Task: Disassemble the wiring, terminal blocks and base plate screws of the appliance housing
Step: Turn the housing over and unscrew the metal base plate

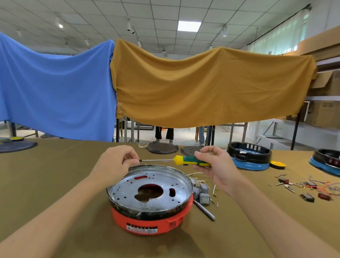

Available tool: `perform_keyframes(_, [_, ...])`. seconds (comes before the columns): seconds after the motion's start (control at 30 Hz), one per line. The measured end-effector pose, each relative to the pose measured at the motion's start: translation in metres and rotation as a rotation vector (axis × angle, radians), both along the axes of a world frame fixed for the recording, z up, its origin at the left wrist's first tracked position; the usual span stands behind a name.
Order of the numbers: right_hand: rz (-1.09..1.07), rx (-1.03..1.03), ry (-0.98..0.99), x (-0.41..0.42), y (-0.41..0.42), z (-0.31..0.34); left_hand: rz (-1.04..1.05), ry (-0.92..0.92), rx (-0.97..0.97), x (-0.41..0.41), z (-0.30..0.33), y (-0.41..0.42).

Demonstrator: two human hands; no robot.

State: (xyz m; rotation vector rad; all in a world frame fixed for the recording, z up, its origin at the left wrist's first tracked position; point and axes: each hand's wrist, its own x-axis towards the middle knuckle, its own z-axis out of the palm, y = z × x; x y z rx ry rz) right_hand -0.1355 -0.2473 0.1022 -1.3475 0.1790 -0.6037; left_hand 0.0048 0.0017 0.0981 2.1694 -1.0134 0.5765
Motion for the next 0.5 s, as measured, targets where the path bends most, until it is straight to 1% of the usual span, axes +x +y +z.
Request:
perform_keyframes(0.17, [-0.033,0.055,-0.020,-0.002,0.004,-0.016,-0.002,-0.059,0.041,0.005,-0.001,-0.004])
perform_keyframes(0.3, [0.041,0.040,-0.052,-0.004,0.005,-0.022,-0.015,-0.063,0.037,0.010,-0.002,-0.001])
perform_keyframes(0.4, [0.069,0.090,-0.052,-0.005,0.001,-0.023,-0.061,-0.146,0.023,0.008,-0.003,0.001])
perform_keyframes(0.5, [0.047,0.120,-0.040,-0.005,-0.004,-0.022,-0.098,-0.217,0.010,0.003,-0.005,-0.001])
